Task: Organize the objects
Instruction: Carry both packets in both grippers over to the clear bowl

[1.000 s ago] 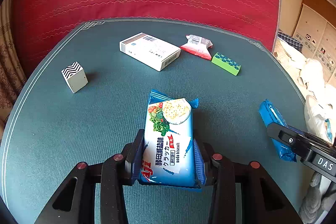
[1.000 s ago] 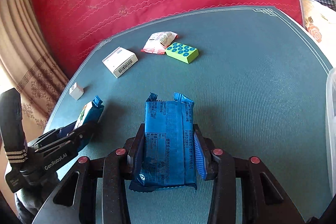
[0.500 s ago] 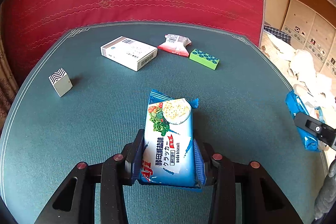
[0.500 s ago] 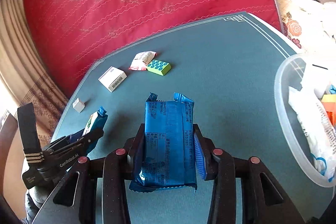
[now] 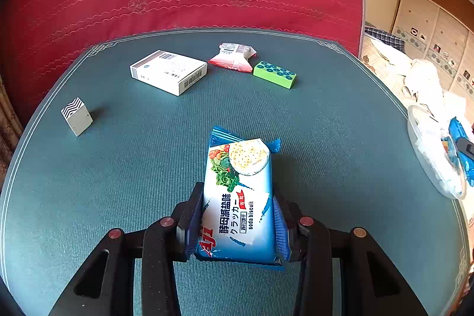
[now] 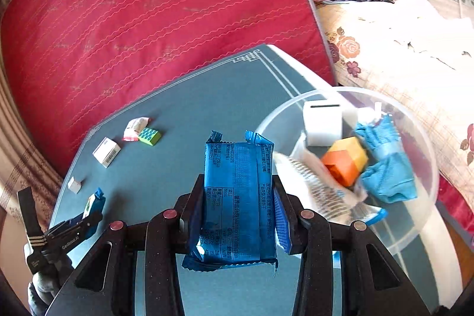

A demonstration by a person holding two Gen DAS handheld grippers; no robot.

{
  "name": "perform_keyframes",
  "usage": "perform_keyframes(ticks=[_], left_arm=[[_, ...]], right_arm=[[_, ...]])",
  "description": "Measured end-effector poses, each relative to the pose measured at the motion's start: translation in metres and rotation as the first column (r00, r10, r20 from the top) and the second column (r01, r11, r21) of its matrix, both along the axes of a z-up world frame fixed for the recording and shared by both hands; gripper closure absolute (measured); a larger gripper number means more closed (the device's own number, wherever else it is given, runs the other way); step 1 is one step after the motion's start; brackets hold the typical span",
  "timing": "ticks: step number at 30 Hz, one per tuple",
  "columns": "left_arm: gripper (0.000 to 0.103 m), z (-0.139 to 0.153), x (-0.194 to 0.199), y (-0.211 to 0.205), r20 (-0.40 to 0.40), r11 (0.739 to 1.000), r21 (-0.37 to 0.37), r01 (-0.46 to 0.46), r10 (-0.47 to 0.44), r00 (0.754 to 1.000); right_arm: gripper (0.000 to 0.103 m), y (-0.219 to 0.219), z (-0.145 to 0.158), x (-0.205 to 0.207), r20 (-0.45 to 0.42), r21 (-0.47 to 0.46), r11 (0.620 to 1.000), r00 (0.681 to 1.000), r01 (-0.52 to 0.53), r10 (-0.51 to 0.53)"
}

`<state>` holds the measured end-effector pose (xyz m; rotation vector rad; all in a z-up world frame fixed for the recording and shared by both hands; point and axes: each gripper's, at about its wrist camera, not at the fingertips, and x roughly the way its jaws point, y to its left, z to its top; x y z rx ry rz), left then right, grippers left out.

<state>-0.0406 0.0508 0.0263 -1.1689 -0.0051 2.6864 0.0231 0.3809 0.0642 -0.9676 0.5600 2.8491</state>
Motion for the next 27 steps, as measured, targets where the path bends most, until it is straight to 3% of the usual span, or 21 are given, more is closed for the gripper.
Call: perform_keyframes(ticks=[13, 27], left_arm=[[0.059, -0.003, 0.005, 0.009, 0.011, 1.0, -0.016, 0.002, -0.002, 1.0], [0.059, -0.006, 0.009, 0.023, 0.03, 0.999, -0.035, 0.012, -0.011, 0.999]], right_arm=[[0.061, 0.078, -0.007, 0.002, 0.006, 0.037, 0.984, 0.984, 0.175, -0.176], [0.06, 0.103, -0.026, -0.018, 0.04, 0.016, 0.983, 0.982, 0.185, -0.186]])
